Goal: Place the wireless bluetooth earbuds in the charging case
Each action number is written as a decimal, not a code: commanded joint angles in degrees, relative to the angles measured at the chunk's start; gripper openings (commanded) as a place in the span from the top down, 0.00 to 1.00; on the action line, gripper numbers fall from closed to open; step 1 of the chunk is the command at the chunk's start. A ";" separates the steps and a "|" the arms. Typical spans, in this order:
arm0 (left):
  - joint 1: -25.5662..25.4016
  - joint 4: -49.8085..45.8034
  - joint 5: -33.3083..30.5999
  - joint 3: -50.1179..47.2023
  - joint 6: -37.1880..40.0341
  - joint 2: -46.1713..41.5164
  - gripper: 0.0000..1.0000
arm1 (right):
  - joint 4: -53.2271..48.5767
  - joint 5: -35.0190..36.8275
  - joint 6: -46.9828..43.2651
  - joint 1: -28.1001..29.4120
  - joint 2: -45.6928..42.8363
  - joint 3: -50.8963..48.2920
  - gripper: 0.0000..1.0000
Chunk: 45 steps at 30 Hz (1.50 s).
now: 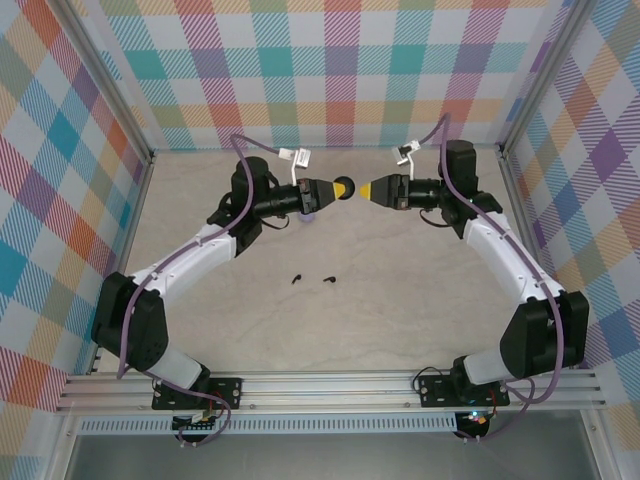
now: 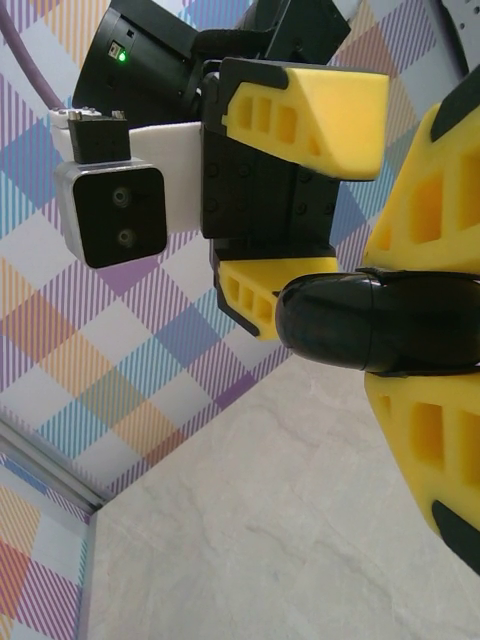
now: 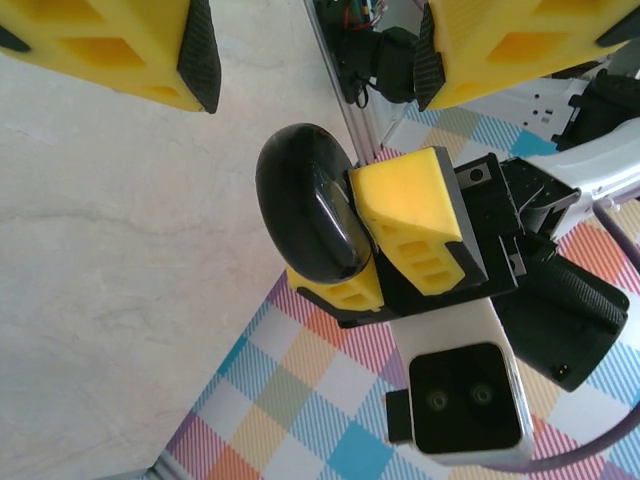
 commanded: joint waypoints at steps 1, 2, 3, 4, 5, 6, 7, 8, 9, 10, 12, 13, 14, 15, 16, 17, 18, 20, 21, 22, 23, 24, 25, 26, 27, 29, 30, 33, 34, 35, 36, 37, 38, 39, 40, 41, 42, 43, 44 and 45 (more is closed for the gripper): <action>-0.32 2.97 2.02 -0.87 1.51 -3.06 0.89 | 1.82 -1.99 -1.36 0.87 -0.20 2.68 0.45; -0.47 3.00 2.17 -0.87 1.48 -3.20 0.90 | 1.75 -2.24 -1.75 1.34 0.12 3.16 0.45; -0.53 3.05 2.26 -0.93 1.44 -3.40 0.91 | 1.25 -2.01 -2.15 1.67 0.42 3.67 0.46; -0.67 3.06 2.23 -0.95 1.52 -3.52 0.91 | 1.00 -1.86 -2.39 1.92 0.73 4.00 0.46; -0.83 3.06 2.40 -0.95 1.49 -3.72 0.92 | 1.03 -1.86 -2.37 2.11 0.96 4.26 0.46; -0.93 2.93 2.54 -0.89 1.68 -3.76 0.92 | 1.52 -1.86 -2.17 2.29 1.14 4.40 0.46; -1.02 2.61 2.52 -0.91 1.79 -3.94 0.92 | 2.18 -2.10 -1.73 2.38 1.15 4.30 0.47; -1.10 2.64 2.53 -1.00 1.81 -4.06 0.92 | 2.95 -2.23 -1.38 2.60 1.14 4.21 0.47; -1.15 2.69 2.68 -1.04 1.81 -4.13 0.92 | 3.14 -2.21 -1.37 2.81 1.19 4.36 0.48; -1.24 2.60 2.77 -1.04 1.80 -4.18 0.92 | 3.35 -2.28 -1.30 2.98 1.28 4.46 0.50; -1.37 2.62 2.87 -1.04 1.84 -4.29 0.93 | 3.49 -2.68 -1.24 3.32 1.56 4.81 0.52; -1.37 2.64 2.97 -1.04 1.80 -4.33 0.93 | 3.57 -2.89 -1.17 3.44 1.67 4.97 0.53; -1.46 2.67 2.98 -1.06 1.79 -4.34 0.93 | 3.74 -3.19 -1.21 3.56 1.76 5.13 0.54; -1.54 2.71 3.05 -1.04 1.88 -4.43 0.93 | 3.73 -3.35 -1.36 3.70 1.85 5.26 0.55; -1.53 2.60 3.13 -1.04 2.04 -4.49 0.93 | 3.96 -3.52 -1.25 3.86 1.94 5.34 0.57; -1.64 2.62 3.06 -1.06 1.99 -4.55 0.93 | 4.06 -3.55 -1.30 4.01 2.03 5.43 0.58; -1.64 2.64 3.06 -1.04 2.00 -4.53 0.93 | 4.10 -3.71 -1.28 4.18 2.18 5.61 0.59; -1.72 2.56 3.04 -1.13 2.05 -4.64 0.93 | 3.79 -3.93 -1.55 4.51 2.42 6.02 0.61; -1.72 2.55 3.04 -1.13 2.05 -4.68 0.93 | 3.66 -3.97 -1.58 4.53 2.55 6.14 0.62; -1.77 2.55 3.04 -1.13 2.05 -4.66 0.93 | 3.60 -4.14 -1.55 4.66 2.68 6.27 0.63; -1.80 2.51 3.00 -1.13 1.99 -4.74 0.93 | 3.61 -4.29 -1.65 4.75 2.80 6.32 0.63; -1.81 2.47 3.03 -1.13 2.06 -4.72 0.93 | 3.58 -4.37 -1.67 4.82 2.89 6.32 0.64; -1.84 2.47 3.02 -1.20 2.11 -4.65 0.93 | 3.61 -4.58 -1.68 4.87 2.91 6.38 0.65; -1.90 2.46 2.91 -1.23 2.07 -4.64 0.93 | 3.54 -4.67 -1.81 5.03 2.99 6.40 0.67; -1.89 2.46 2.83 -1.28 2.13 -4.66 0.93 | 3.53 -4.65 -1.83 5.02 2.99 6.40 0.68; -1.86 2.40 2.84 -1.23 2.14 -4.59 0.93 | 3.48 -4.67 -1.83 5.12 2.92 6.40 0.70; -1.98 2.45 2.89 -1.22 2.08 -4.50 0.93 | 3.45 -4.64 -1.91 5.08 2.83 6.40 0.72; -1.99 1.94 2.59 -1.13 2.23 -4.51 0.93 | 2.43 -4.19 -2.66 5.09 2.39 6.58 0.79; -1.94 1.68 2.60 -1.13 2.33 -4.46 0.92 | 1.88 -3.87 -3.10 5.11 2.22 6.67 0.80; -1.98 1.37 2.55 -1.13 2.53 -4.51 0.89 | 1.42 -3.74 -3.52 5.11 1.96 6.80 0.81; -1.99 0.88 2.60 -1.07 2.65 -4.52 0.83 | 0.88 -3.56 -3.94 5.11 1.78 6.92 0.82; -1.97 0.49 2.62 -1.00 2.82 -4.54 0.77 | 0.15 -3.32 -4.47 5.11 1.60 7.10 0.82; -1.97 -0.02 2.69 -0.88 2.98 -4.55 0.72 | -0.90 -3.19 -5.25 5.11 1.42 7.39 0.82; -1.99 -0.53 2.82 -0.78 3.10 -4.66 0.68 | -2.11 -3.07 -6.17 5.07 1.24 7.69 0.82; -1.98 -0.90 3.15 -0.66 3.20 -4.69 0.67 | -3.10 -2.92 -6.76 5.09 1.15 7.94 0.82; -1.99 -1.32 3.60 -0.51 3.53 -4.67 0.66 | -3.80 -2.78 -7.37 5.11 0.99 8.14 0.82; -1.99 -1.98 4.07 -0.30 3.89 -4.69 0.66 | -4.46 -2.75 -7.83 5.11 0.97 8.33 0.82; -1.99 -2.54 4.55 -0.12 4.21 -4.65 0.66 | -4.92 -3.02 -8.10 5.12 0.97 8.55 0.82; -1.99 -2.98 5.00 0.14 4.42 -4.53 0.66 | -5.47 -3.20 -8.47 5.11 1.05 8.77 0.82; -2.01 -3.41 5.32 0.35 4.58 -4.52 0.66 | -6.00 -3.33 -8.72 5.09 1.10 9.03 0.81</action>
